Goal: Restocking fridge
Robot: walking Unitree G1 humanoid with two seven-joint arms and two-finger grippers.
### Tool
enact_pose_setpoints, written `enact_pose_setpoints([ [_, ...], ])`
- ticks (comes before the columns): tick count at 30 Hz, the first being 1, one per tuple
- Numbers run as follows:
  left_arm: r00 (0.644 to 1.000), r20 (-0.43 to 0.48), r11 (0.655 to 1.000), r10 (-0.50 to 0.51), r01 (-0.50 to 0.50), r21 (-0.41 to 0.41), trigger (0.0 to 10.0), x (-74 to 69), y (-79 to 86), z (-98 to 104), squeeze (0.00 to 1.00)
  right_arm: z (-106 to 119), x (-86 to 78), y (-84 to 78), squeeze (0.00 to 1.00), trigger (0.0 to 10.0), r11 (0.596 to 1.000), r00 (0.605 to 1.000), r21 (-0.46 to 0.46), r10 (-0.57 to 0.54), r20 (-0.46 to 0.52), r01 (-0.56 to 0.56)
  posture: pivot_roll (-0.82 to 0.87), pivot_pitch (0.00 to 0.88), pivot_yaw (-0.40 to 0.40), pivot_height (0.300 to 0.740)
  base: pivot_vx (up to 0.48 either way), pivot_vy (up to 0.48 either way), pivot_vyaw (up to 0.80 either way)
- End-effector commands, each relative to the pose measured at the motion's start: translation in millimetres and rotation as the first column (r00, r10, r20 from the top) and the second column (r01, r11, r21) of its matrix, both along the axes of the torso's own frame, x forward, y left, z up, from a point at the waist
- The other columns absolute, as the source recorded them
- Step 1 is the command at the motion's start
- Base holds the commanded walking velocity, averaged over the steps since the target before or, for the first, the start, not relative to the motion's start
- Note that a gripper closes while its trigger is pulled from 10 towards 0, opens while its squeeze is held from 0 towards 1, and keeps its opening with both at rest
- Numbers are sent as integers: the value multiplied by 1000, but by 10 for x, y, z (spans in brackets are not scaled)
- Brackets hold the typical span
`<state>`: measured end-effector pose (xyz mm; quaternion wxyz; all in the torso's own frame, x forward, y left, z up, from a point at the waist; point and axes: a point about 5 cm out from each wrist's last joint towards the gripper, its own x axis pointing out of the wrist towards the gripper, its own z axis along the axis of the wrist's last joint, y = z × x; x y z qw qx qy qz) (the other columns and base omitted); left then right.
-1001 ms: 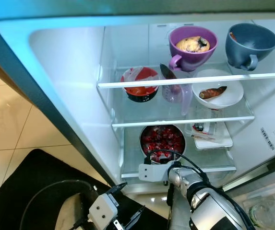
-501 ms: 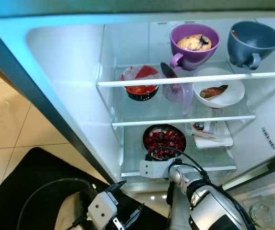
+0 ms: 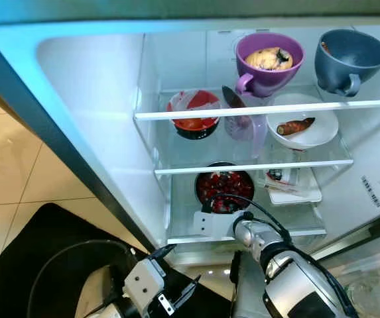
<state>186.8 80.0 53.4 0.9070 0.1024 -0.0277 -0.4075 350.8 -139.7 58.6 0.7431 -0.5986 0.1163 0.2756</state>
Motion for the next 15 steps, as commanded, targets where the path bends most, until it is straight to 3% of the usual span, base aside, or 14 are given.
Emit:
enact_pose_setpoints([
  [1, 999, -49, 1000, 2, 0, 23, 10000, -50, 28, -104, 0, -5, -15, -25, 0, 10000, 1000, 999, 18, 15, -35, -15, 104, 252, 0, 300, 0, 0, 0],
  [10, 999, -43, 1000, -1, 2, 25, 10000, 1, 15, -116, 0, -25, -57, -211, 0, 10000, 1000, 993, 4, 30, -112, -30, 89, 226, -2, 300, 0, 0, 0],
  [15, 1000, -30, 1000, 8, -7, 30, 10000, 87, 21, -126, 0, -16, -125, -518, 0, 10000, 998, 985, 56, -3, -172, 13, 79, 188, -8, 300, 0, 0, 0],
])
